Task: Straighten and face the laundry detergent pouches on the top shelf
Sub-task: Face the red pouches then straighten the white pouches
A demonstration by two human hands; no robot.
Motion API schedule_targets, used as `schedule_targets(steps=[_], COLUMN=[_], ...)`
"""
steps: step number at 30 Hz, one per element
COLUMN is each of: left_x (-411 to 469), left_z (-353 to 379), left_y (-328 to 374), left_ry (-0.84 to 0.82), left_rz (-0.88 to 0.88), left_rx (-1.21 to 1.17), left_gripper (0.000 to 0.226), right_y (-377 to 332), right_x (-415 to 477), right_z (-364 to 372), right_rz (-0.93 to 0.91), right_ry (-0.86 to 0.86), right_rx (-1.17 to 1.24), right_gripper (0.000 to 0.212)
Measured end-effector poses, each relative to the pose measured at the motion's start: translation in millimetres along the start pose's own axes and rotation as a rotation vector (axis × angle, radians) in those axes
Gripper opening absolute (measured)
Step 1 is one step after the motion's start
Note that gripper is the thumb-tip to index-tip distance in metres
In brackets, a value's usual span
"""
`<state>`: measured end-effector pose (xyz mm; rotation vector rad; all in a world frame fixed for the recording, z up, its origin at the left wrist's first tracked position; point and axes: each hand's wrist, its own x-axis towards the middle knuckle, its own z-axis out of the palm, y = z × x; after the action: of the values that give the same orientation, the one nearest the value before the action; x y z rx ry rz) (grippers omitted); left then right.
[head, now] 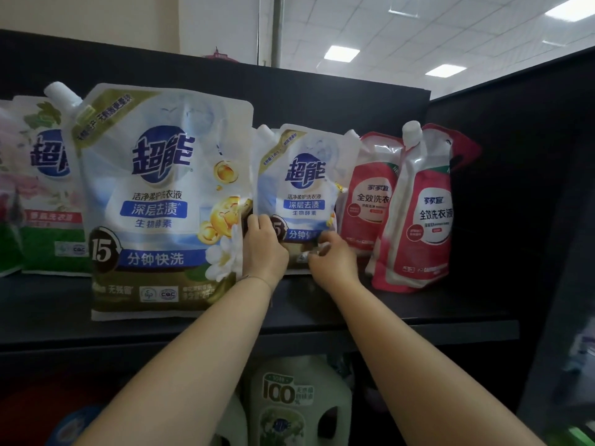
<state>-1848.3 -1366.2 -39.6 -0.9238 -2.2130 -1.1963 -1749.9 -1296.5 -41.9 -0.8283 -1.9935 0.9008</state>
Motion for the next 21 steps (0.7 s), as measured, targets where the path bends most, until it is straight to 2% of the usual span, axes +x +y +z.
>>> schedule_targets(steps=[2, 4, 5, 8, 10, 12, 13, 14, 16, 18, 21], left_x=[-1, -4, -4, -10, -10, -18, -23, -29, -41, -45, -39], left_z=[-1, 2, 5, 14, 24, 38, 47, 52, 65, 79, 91], left_y=[2, 10, 17, 42, 58, 79, 90, 104, 129, 137, 137], left_ry=[0.092, 0.127, 0.101, -0.194, -0.422, -0.546, -0.575, -0.584, -0.646, -0.573, -0.415], left_rz=[0.125, 0.338, 0.448, 0.626, 0.600, 0.554, 0.485, 0.335, 0.061, -0.060, 0.056], left_rx=[-0.008, -0.053, -0.085, -0.171, -0.239, -0.251, -0.341, -0.468, -0.684, -0.796, -0.549], left_gripper=[0.026, 0.019, 0.017, 0.013, 0.017, 0.026, 0.028, 0.032, 0.048, 0.052, 0.060], right_y=[0, 2, 5, 13, 19, 25, 28, 32, 40, 47, 52], right_x=[-3, -9, -12, -20, -23, -25, -25, -25, -22, -16, -9], right_z=[-6, -17, -24, -49, -67, -81, -87, -92, -99, -104, -105], right_rz=[-0.041, -0.077, -0.097, -0.130, -0.150, -0.187, -0.205, -0.219, -0.207, -0.088, 0.143], right_ry=[-0.068, -0.060, -0.007, 0.220, 0.345, 0.445, 0.488, 0.533, 0.623, 0.627, 0.458], right_rx=[-0.033, -0.045, -0.069, -0.149, -0.165, -0.178, -0.179, -0.179, -0.196, -0.229, -0.114], right_gripper=[0.038, 0.032, 0.027, 0.018, 0.016, 0.010, 0.007, 0.010, 0.030, 0.051, 0.067])
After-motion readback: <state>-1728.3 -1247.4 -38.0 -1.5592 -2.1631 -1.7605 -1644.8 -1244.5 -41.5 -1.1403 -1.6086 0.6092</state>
